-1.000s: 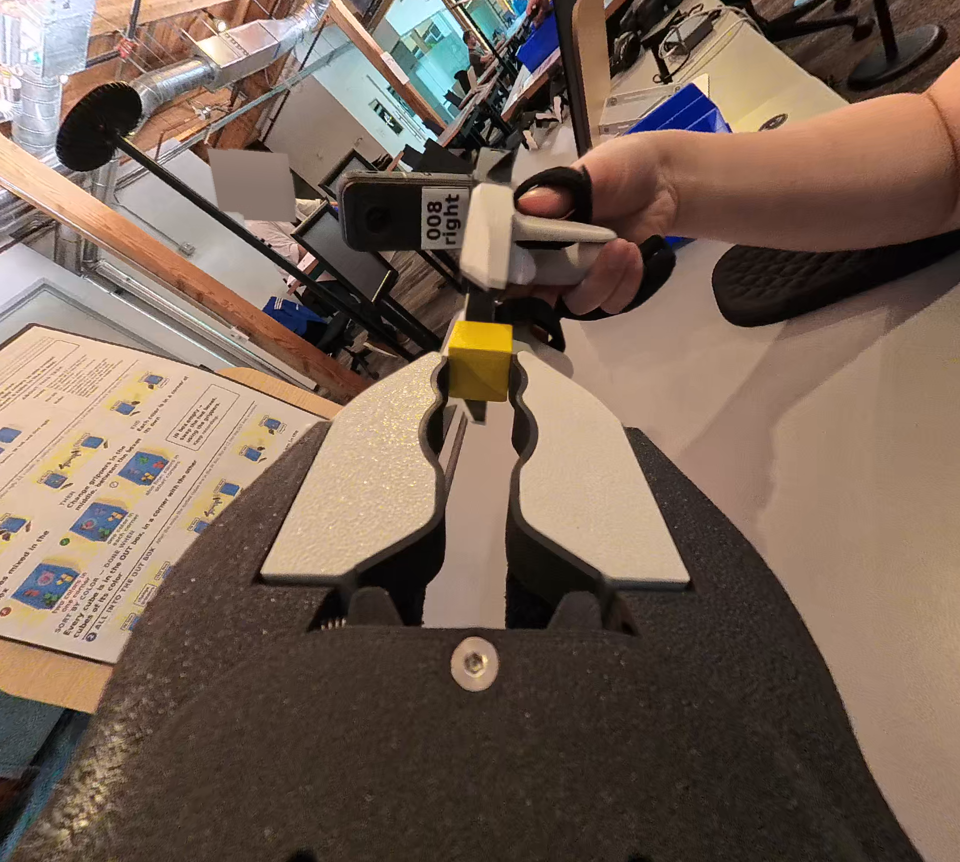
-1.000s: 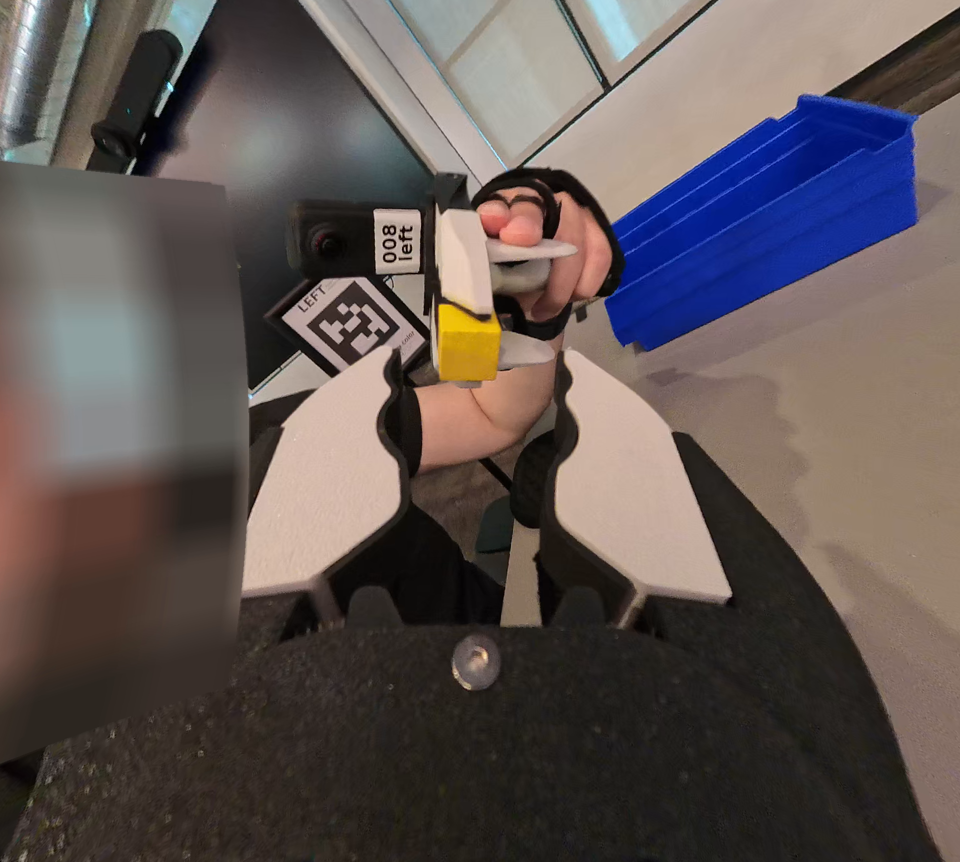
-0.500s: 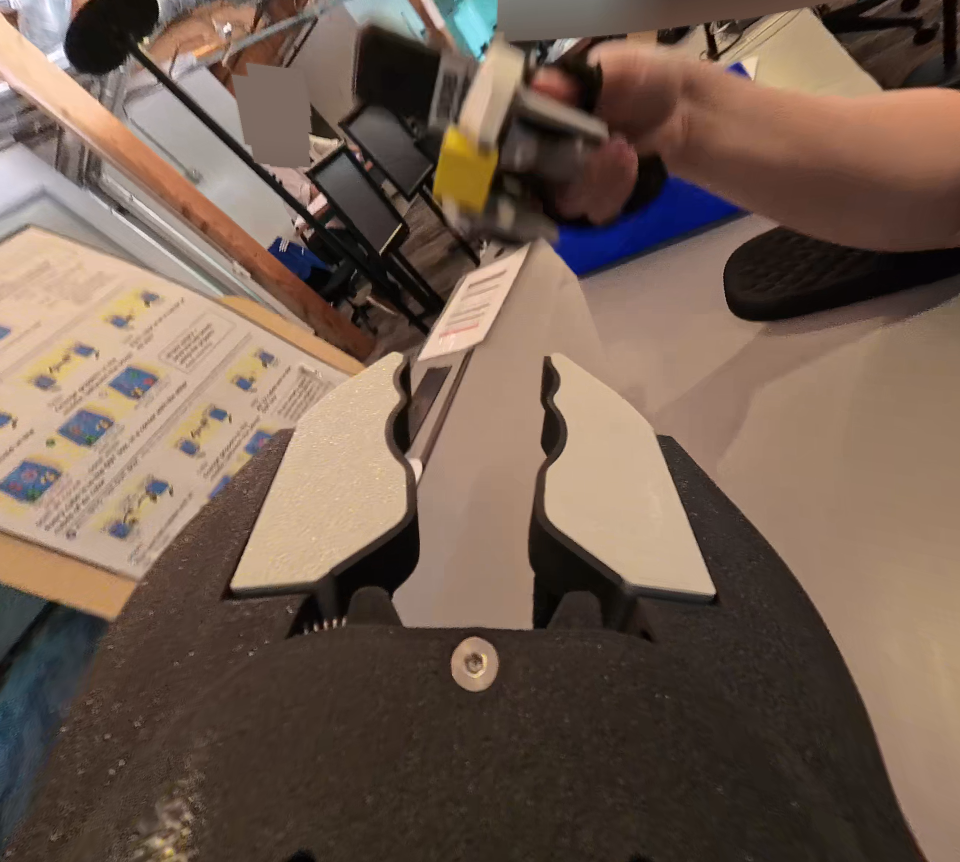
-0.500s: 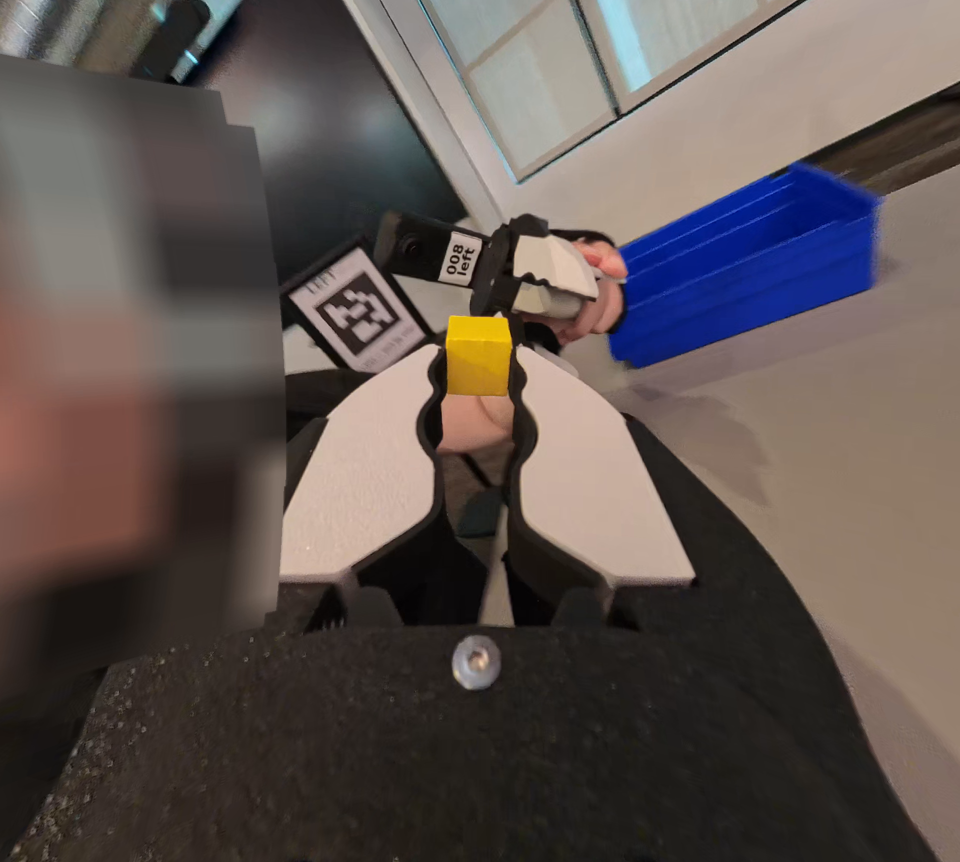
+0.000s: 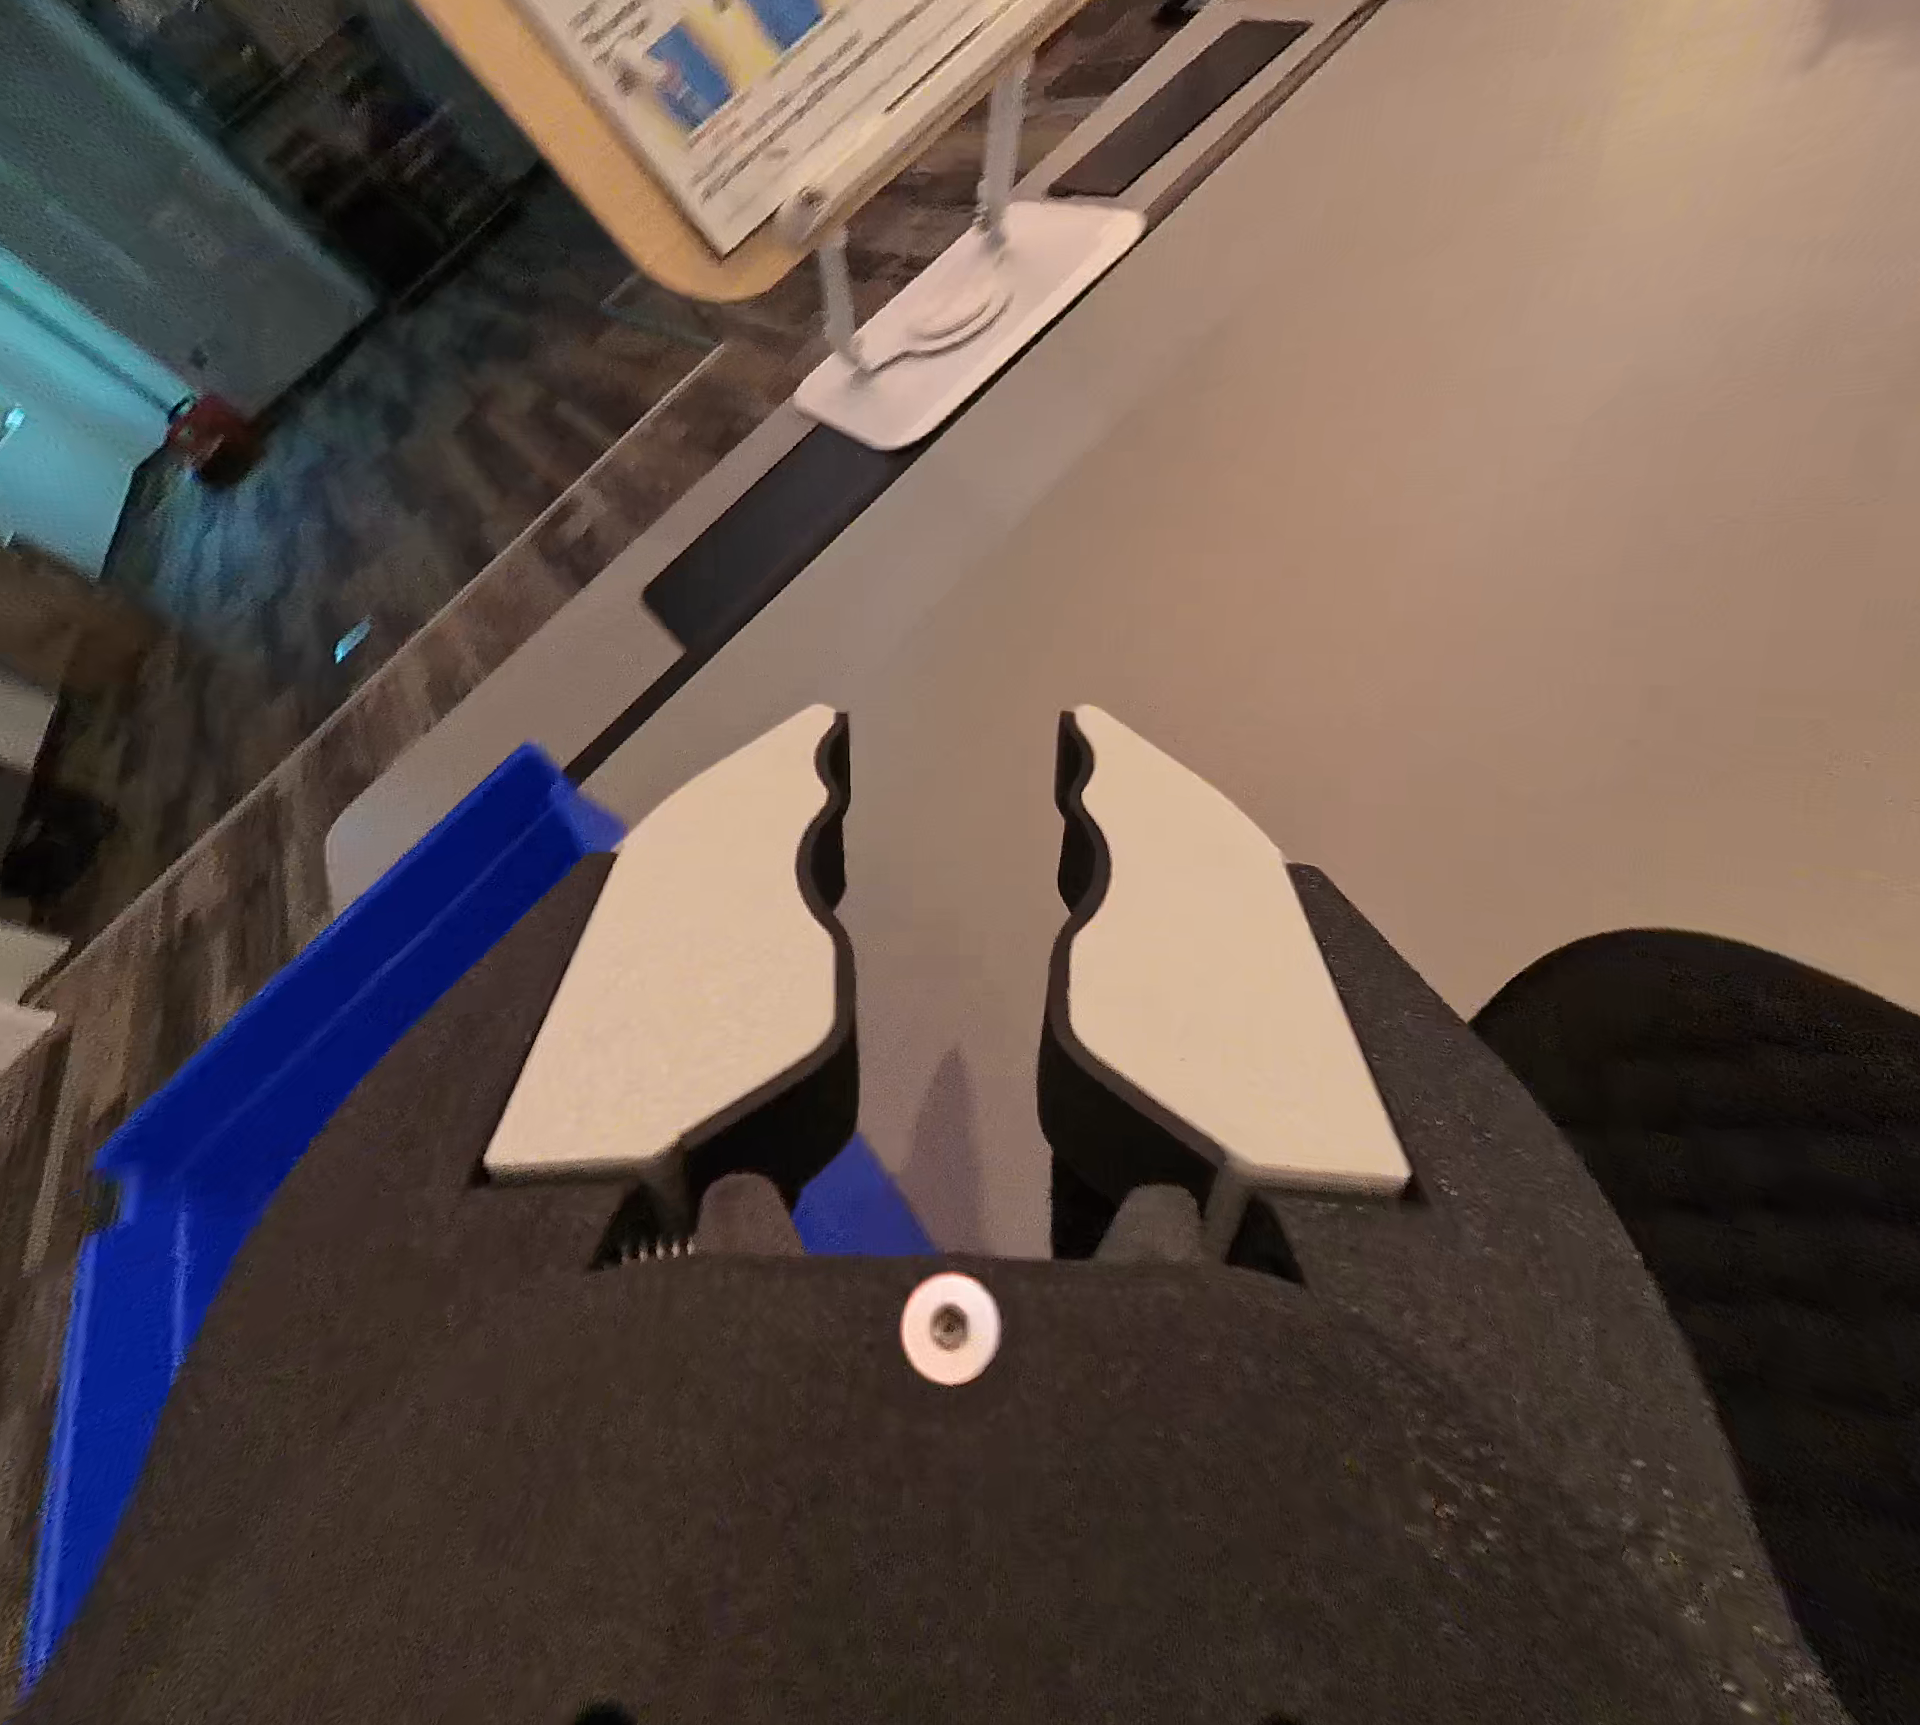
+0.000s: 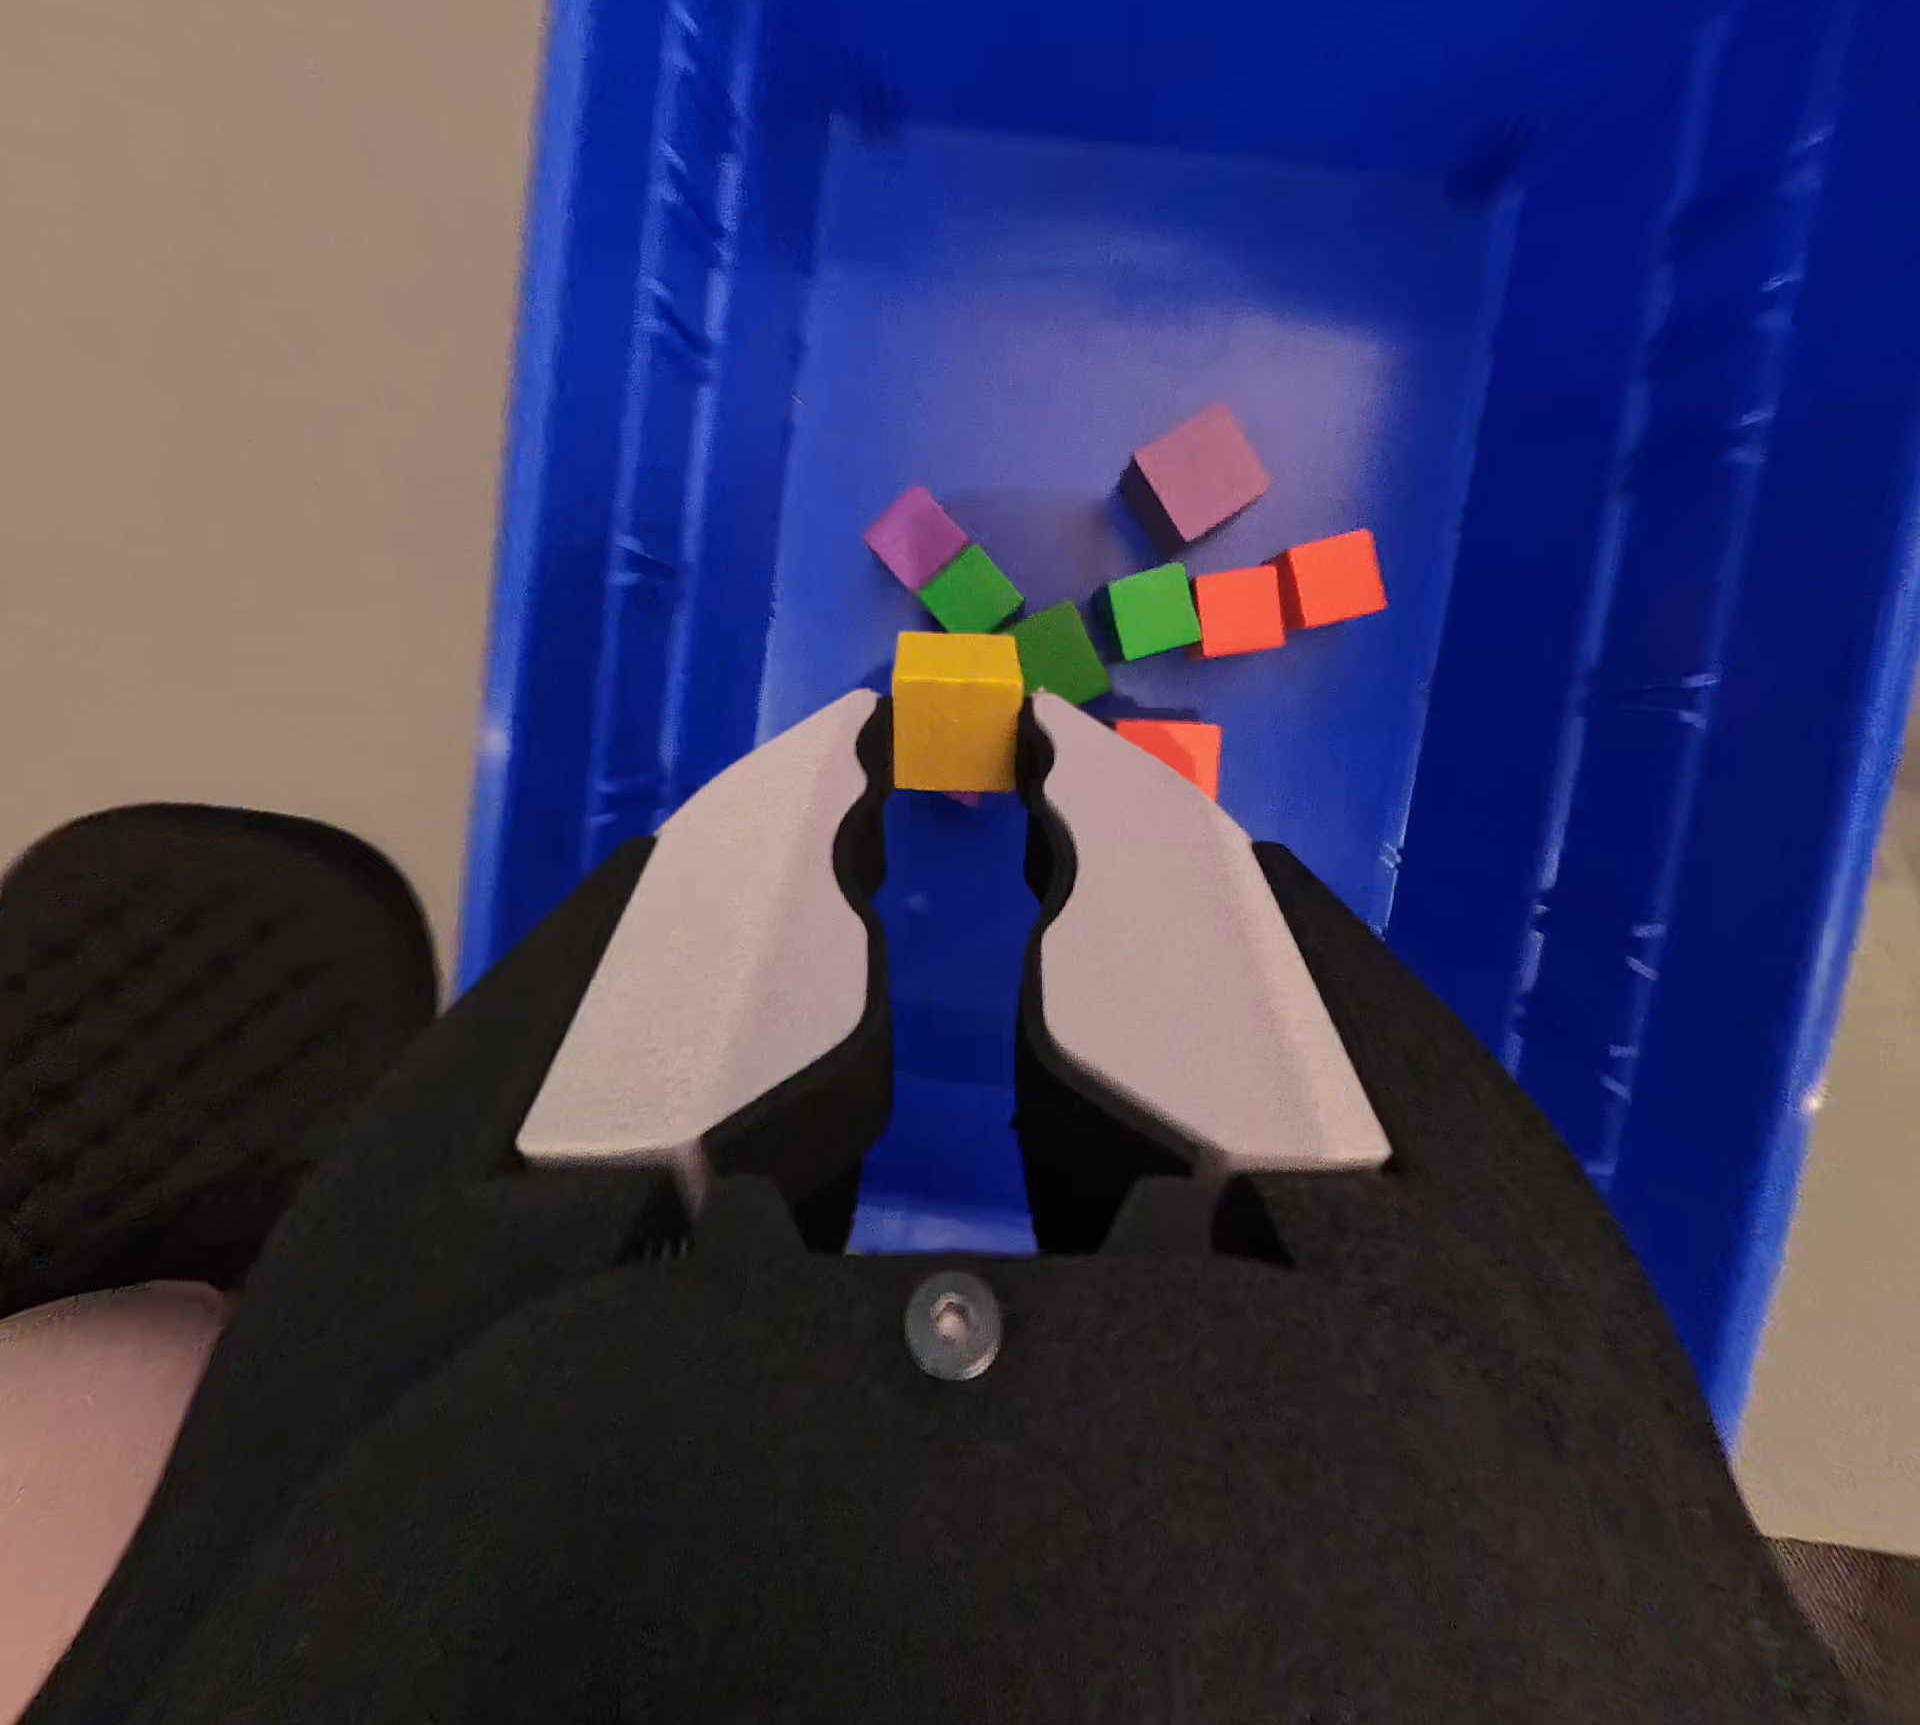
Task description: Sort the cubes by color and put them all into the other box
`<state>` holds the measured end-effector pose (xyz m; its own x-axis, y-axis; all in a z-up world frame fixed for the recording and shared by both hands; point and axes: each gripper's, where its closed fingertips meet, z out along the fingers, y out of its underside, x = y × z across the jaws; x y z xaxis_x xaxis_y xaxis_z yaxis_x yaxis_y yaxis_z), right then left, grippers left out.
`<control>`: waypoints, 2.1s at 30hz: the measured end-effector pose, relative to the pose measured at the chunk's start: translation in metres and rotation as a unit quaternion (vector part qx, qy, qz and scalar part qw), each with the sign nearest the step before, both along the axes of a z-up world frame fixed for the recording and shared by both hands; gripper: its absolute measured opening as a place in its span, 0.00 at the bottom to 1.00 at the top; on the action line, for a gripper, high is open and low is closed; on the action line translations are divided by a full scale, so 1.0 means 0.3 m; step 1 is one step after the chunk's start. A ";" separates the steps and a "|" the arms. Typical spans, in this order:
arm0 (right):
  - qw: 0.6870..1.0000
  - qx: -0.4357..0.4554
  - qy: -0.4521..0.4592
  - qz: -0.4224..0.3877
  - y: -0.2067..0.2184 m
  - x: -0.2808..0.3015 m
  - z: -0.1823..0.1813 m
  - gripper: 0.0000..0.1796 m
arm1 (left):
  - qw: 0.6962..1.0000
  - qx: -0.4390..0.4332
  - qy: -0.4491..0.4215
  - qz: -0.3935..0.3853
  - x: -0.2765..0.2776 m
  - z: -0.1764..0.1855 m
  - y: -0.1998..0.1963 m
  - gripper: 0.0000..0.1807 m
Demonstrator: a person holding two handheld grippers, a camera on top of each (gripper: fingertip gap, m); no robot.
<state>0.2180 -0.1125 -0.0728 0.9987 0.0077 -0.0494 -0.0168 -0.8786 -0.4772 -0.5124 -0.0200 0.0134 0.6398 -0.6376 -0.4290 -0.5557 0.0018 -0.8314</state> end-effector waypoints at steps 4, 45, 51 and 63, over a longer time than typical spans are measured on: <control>0.999 -0.019 -0.008 -0.032 -0.001 0.062 -0.077 0.13 | 0.998 -0.001 -0.009 0.059 -0.130 0.016 0.018 0.20; 0.848 0.358 0.311 0.236 0.230 -0.668 0.664 0.16 | 0.895 -0.352 0.258 -0.094 -0.413 -0.418 -0.041 0.24; 0.839 0.367 0.321 0.240 0.216 -0.668 0.682 0.15 | 0.897 -0.345 0.258 -0.098 -0.412 -0.423 -0.038 0.24; 0.842 0.356 0.322 0.246 0.216 -0.678 0.667 0.16 | 0.908 -0.310 0.273 -0.074 -0.481 -0.409 0.003 0.20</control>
<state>0.0145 -0.0476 0.1272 0.6339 0.6697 -0.3869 -0.1906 -0.3496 -0.9173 -0.6568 -0.0192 -0.1091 0.3267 -0.9268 -0.1854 -0.9173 -0.2636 -0.2986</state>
